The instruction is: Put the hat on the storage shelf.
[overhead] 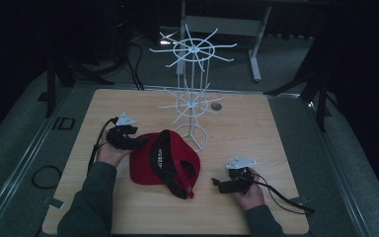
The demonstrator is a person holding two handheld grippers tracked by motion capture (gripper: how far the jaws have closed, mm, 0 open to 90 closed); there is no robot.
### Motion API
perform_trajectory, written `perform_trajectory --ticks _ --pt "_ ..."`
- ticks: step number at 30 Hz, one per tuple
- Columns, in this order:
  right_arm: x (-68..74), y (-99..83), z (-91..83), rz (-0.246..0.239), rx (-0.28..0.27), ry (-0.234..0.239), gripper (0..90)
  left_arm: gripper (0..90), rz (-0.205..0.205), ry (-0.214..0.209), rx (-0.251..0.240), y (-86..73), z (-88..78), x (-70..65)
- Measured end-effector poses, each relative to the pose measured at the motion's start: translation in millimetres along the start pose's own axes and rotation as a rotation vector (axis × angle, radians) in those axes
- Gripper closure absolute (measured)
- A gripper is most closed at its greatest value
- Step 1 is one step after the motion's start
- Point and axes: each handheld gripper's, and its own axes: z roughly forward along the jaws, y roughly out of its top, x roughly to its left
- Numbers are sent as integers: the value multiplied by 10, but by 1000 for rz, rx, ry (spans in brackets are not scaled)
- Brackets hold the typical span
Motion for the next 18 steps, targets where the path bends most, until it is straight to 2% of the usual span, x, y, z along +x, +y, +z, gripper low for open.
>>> perform_trajectory --ticks 4,10,12,14,16,18 --pt "0 0 0 0 0 0 137 306 50 -1 5 90 79 -104" --pt "0 0 0 0 0 0 136 325 85 -24 36 193 236 -197" --pt "0 0 0 -1 0 0 136 372 97 -16 51 193 277 -226" --pt "0 0 0 0 0 0 137 463 104 5 69 181 288 -229" --pt "0 0 0 0 0 0 136 559 84 2 84 171 256 -195" --pt "0 0 0 0 0 0 136 653 83 3 73 137 186 -155"
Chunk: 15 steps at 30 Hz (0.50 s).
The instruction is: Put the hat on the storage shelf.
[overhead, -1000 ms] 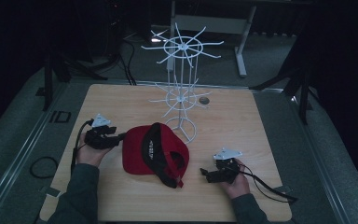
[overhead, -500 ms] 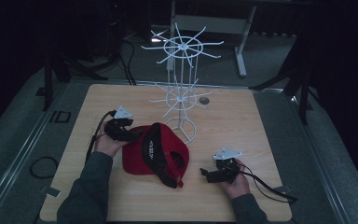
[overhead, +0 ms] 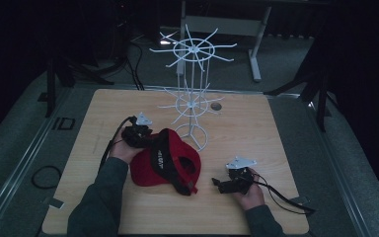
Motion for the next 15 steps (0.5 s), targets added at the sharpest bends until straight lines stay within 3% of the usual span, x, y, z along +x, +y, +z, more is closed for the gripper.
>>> perform_trajectory --ticks 3,11,15 --pt "1 0 0 1 1 0 136 800 -6 21 9 -82 -105 70" --pt "0 0 0 0 0 0 136 836 -84 59 27 -411 -335 265" --pt "0 0 0 0 0 0 137 839 -162 47 11 -626 -467 296"
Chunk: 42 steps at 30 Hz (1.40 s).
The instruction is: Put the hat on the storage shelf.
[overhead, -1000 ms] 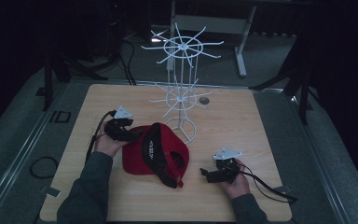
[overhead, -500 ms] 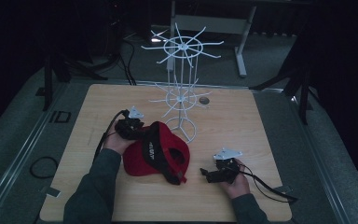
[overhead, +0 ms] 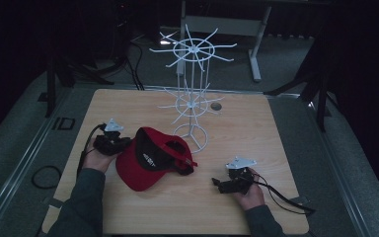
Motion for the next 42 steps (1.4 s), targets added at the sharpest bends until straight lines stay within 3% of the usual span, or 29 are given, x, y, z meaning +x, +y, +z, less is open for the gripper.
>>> perform_trajectory --ticks 5,9,11,13,16,24,29,32,35,37,39,42 --pt "1 0 1 1 -1 0 136 824 -45 -77 26 -208 -83 -26" --pt "-1 -1 1 -2 -2 0 137 705 -77 -147 23 -316 -111 -59" --pt "-1 -1 2 -2 -2 0 136 629 -93 -160 24 -350 -108 -54" --pt "-1 -1 1 -1 -2 0 136 581 -102 -195 44 -377 -76 -42" --pt "0 -1 1 -1 -1 0 136 537 -93 -234 64 -395 -28 -70" --pt "-1 -1 1 -1 -2 0 136 546 0 -312 165 -331 101 -254" --pt "-1 -1 1 -1 -1 0 137 544 20 -402 249 -359 126 -266" --pt "-1 -1 2 -1 -2 0 137 578 8 -440 253 -397 102 -252" --pt "-1 -1 1 -2 -2 0 136 648 18 -455 226 -400 34 -244" --pt "-1 -1 2 -2 -2 0 136 699 38 -410 204 -376 -32 -241" --pt "0 -1 1 -2 -2 0 137 723 25 -371 181 -361 -82 -207" --pt "0 -2 1 -1 -2 -1 137 752 -38 -286 134 -374 -146 -106"
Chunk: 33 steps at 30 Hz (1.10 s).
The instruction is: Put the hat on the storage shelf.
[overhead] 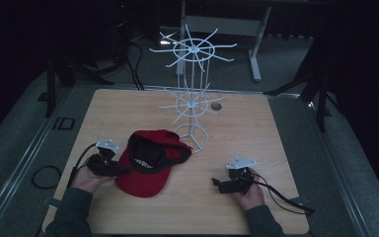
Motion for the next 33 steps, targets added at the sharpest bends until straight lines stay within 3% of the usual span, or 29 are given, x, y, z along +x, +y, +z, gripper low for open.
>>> perform_trajectory --ticks 1,3,5,7,20,27,33 --pt "0 0 0 0 0 0 137 761 -37 35 -40 -23 -36 34" --pt "0 0 0 0 0 0 136 783 -70 67 -86 -45 -80 64" --pt "0 0 0 0 0 0 136 821 -102 91 -147 -61 -145 94" --pt "0 0 0 0 0 0 136 845 -118 86 -184 -54 -193 116" --pt "-1 0 0 0 0 0 137 861 -55 217 -299 81 -328 -12" --pt "-1 0 0 -1 0 0 137 862 -81 292 -370 157 -423 -25" --pt "-1 0 0 -1 0 0 136 862 -80 324 -413 189 -491 -44"
